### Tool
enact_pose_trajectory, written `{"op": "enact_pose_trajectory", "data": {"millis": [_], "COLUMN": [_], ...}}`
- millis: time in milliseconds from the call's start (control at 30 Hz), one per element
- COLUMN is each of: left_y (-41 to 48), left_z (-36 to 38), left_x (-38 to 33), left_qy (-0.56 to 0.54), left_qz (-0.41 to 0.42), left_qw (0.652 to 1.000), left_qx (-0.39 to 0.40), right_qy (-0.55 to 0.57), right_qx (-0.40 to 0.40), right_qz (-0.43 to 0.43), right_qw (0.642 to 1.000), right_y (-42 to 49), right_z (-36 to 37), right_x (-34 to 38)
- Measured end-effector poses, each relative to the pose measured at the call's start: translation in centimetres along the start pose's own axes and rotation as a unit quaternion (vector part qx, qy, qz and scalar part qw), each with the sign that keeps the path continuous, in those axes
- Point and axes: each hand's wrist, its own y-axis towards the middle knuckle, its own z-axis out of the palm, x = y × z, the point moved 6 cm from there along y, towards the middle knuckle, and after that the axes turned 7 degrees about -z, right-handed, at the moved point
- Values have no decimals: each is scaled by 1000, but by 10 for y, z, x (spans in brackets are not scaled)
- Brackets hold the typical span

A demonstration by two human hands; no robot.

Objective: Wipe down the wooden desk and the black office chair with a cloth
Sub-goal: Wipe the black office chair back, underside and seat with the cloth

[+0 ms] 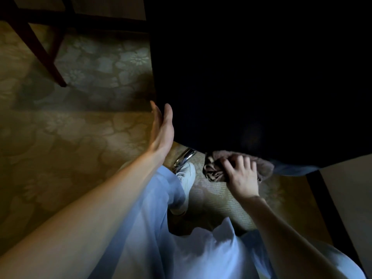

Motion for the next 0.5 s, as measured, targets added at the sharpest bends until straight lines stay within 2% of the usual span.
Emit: {"op": "enact_pose_trajectory", "data": {"millis": [167, 267, 367, 500], "left_y": [-3, -7, -10, -16], "left_z": [2, 4, 2, 3], "left_x": [0, -2, -5, -5], "left_qy": [-10, -17, -24, -31], "left_qz": [0, -8, -10, -15], "left_qw": [1000, 1000, 1000, 999], "left_qx": [-4, 5, -7, -25], "right_qy": [-10, 2, 30, 21], "right_qx": [122, 139, 77, -95], "right_qz": [30, 50, 54, 35], "right_qw": [992, 989, 995, 995], "right_y": [-4, -6, -10, -7], "right_z": [23, 12, -20, -87], "right_x": [9, 13, 15, 10]}}
